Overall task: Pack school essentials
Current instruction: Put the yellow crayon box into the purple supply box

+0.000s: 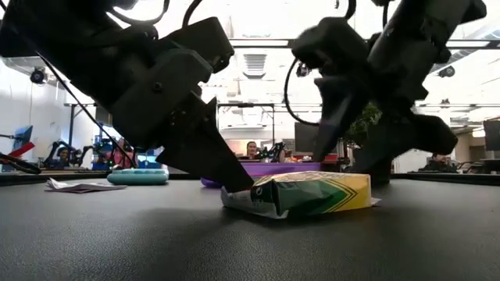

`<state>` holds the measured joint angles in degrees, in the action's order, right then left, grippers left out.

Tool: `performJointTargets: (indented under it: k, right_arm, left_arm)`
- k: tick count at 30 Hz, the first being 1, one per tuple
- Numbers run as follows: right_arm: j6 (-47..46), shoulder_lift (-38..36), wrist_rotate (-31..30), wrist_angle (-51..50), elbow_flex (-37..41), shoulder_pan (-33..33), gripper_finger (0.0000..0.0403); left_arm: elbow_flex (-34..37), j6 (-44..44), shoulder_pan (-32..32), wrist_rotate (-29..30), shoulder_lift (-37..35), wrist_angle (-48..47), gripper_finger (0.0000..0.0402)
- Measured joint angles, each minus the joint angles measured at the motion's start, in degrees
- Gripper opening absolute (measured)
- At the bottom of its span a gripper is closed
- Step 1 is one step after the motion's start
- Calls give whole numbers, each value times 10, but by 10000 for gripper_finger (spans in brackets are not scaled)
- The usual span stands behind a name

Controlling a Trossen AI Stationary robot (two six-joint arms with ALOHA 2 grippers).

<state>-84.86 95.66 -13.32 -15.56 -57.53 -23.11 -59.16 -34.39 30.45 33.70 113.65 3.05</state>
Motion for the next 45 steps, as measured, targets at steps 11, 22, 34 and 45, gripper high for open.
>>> performJointTargets:
  k: [11,22,34,45]
  right_arm:
    - [-3,0,31,116,65,6,219]
    - [-4,2,34,295,138,9,219]
    - [24,1,33,331,138,10,219]
    - [9,1,27,276,137,10,219]
  left_arm:
    - [14,2,1,-2,2,0,90]
    - [16,2,1,11,2,-1,90]
    - [60,2,0,28,3,74,90]
    - [58,5,1,27,-17,75,90]
